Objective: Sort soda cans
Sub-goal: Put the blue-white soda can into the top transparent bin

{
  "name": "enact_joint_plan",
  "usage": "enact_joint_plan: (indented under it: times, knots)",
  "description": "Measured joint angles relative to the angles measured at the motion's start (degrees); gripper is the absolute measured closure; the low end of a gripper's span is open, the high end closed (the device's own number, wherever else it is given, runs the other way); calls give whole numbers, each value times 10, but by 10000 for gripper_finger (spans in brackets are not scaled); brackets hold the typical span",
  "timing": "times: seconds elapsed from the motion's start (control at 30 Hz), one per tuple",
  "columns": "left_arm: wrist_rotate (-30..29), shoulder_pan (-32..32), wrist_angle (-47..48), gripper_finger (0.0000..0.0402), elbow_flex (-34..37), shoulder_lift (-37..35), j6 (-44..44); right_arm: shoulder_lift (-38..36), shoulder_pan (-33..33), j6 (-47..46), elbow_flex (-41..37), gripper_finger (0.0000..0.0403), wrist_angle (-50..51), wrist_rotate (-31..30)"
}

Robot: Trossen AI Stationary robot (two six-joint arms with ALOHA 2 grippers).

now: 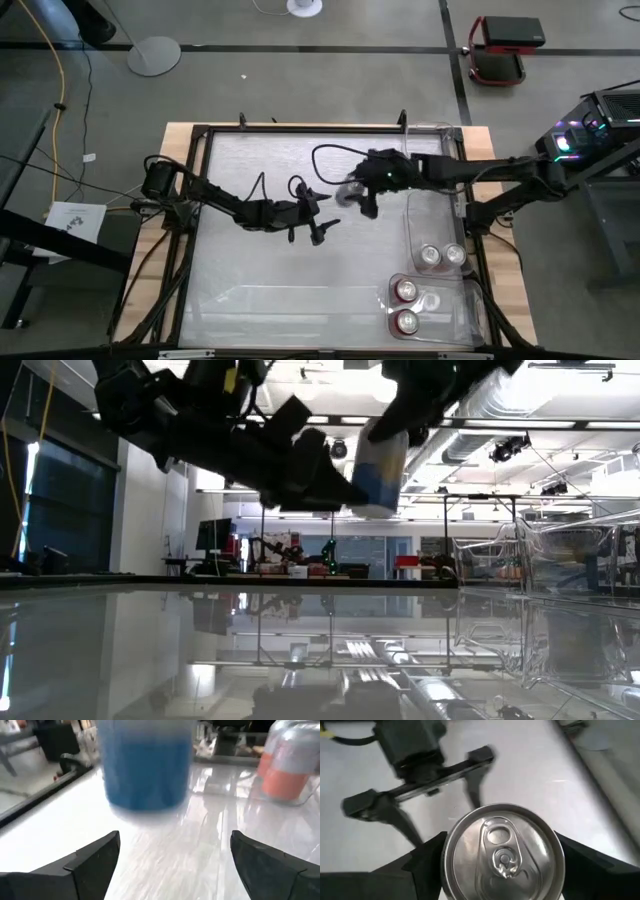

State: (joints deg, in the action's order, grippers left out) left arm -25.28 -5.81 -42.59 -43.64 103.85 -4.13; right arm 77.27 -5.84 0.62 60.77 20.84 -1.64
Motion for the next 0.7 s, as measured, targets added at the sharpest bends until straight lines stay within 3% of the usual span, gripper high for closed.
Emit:
enact_joint_plan:
  times: [0.13,0.4,0.53,0.7]
  knots:
    - [0,7,19,43,0,0,-17,-34,1,1,47,114,145,-87]
    - [0,7,27,42,0,0,-13,-140,-79,-95,50,115,373,-243]
    - [0,6,27,42,0,0,-13,-188,-121,-112,41,115,416,-253]
    - [1,5,28,41,0,0,-13,-251,-181,-102,-55,115,372,-205]
